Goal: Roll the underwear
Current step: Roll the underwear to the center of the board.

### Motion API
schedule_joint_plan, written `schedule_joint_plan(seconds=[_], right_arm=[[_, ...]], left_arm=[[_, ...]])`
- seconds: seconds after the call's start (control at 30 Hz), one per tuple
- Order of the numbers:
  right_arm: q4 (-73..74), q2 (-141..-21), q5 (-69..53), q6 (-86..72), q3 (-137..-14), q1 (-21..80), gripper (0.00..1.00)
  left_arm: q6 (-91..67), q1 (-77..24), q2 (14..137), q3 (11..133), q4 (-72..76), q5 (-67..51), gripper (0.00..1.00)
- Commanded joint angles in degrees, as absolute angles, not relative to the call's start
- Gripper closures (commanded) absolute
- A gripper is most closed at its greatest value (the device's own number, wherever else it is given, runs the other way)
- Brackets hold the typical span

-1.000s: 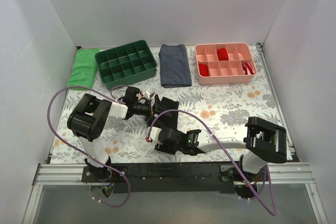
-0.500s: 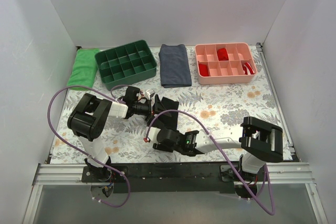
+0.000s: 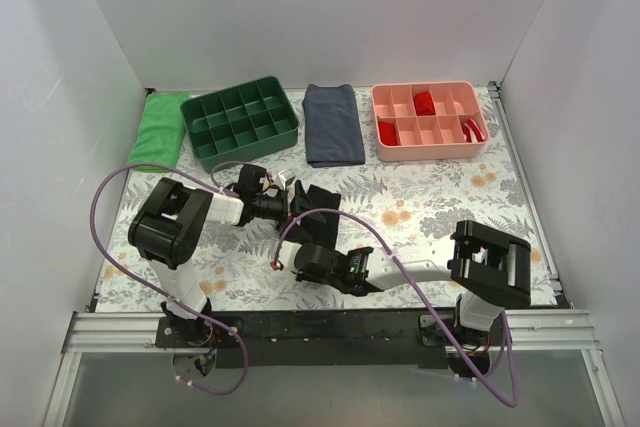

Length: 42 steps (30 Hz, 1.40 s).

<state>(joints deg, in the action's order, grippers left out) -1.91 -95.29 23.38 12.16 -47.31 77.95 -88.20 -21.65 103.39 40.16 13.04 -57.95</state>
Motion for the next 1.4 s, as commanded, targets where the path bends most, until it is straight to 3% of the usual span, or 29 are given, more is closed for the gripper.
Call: schedule_joint_plan(seconds=[0.0,0.7,1.07,1.37], right_arm=[[4.6,-96.7,15.9,9.7,-50.2,77.7,0.89],[2.3,-92.5,-9.7,-4.7,-52.4,69.3,0.87],[-1.1,-92.8,-21.8,-7.6,-51.6,62.7,0.85],[-5.2,-97.4,-34.4,-11.5,-51.3,57.3,0.85]], left_arm=[[-83.2,-20.8,104.6,38.9,4.5,-49.8,0.02],[-84.1,-14.2,94.8,44.4,-1.4,-41.1,0.02],[-81.2,-10.4,81.1,45.2,-14.4,-21.1,0.02],[-78.7,-9.6,69.8,40.4,-17.0,-19.9,0.02]])
